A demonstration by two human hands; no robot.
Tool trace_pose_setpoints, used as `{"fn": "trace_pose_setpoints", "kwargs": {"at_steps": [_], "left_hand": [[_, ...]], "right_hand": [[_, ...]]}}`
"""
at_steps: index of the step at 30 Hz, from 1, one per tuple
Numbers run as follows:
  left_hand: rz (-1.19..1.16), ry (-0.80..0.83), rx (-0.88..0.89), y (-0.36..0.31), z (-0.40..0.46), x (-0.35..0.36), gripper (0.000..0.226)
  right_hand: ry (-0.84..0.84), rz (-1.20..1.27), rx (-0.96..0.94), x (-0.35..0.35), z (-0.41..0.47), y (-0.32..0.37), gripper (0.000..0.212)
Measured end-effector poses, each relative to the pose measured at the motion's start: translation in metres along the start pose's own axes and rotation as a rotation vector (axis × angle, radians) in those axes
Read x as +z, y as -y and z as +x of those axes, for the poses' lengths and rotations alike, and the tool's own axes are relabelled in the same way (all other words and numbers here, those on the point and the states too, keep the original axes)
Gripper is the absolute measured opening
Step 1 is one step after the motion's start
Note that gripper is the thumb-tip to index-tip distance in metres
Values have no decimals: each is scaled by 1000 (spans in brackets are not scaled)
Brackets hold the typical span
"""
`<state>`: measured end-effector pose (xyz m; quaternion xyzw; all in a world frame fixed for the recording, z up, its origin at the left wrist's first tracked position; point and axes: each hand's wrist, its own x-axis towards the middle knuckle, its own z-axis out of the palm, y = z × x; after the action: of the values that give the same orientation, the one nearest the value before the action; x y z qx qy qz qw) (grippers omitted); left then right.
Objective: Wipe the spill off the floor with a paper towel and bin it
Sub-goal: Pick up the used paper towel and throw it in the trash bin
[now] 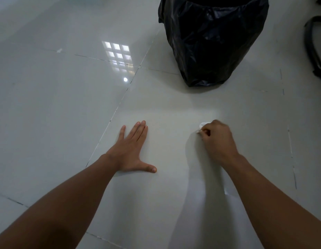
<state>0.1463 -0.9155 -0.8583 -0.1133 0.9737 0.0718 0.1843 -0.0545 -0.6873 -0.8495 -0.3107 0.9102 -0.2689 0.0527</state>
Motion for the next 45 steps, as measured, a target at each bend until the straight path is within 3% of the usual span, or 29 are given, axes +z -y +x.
{"fn": "trace_pose_setpoints", "kwargs": {"at_steps": [5,9,12,16,21,25,28,33,36,39,45], "left_hand": [[2,21,1,-1,2,-2,150],[-40,47,3,-7,1,-5,147],[-115,18,18,-14,0,-13,135],[-332,-90,34,-24,4,-48,108],[-313,-155,53,-36,21,-108,77],[-262,-211,59,-51,34,-156,58],[-256,-324,85,-66,51,-207,46],[-269,-643,124,-88,93,-278,26],[-191,-745,149,-94,125,-299,26],[-86,-829,165,-83,160,-329,34],[71,-680,262,-33,201,-342,80]], "right_hand": [[176,41,-205,14,-54,26,18],[417,145,-219,-1,-73,30,18],[258,255,-85,-23,-51,21,7],[149,304,64,-57,-8,18,10],[46,485,193,-93,19,28,10],[67,456,265,-114,37,40,7],[-20,413,205,-144,64,60,7],[-161,503,113,-184,103,71,3],[-239,551,99,-195,122,72,5],[-448,627,71,-213,157,85,5],[-586,521,21,-222,210,111,4]]}}
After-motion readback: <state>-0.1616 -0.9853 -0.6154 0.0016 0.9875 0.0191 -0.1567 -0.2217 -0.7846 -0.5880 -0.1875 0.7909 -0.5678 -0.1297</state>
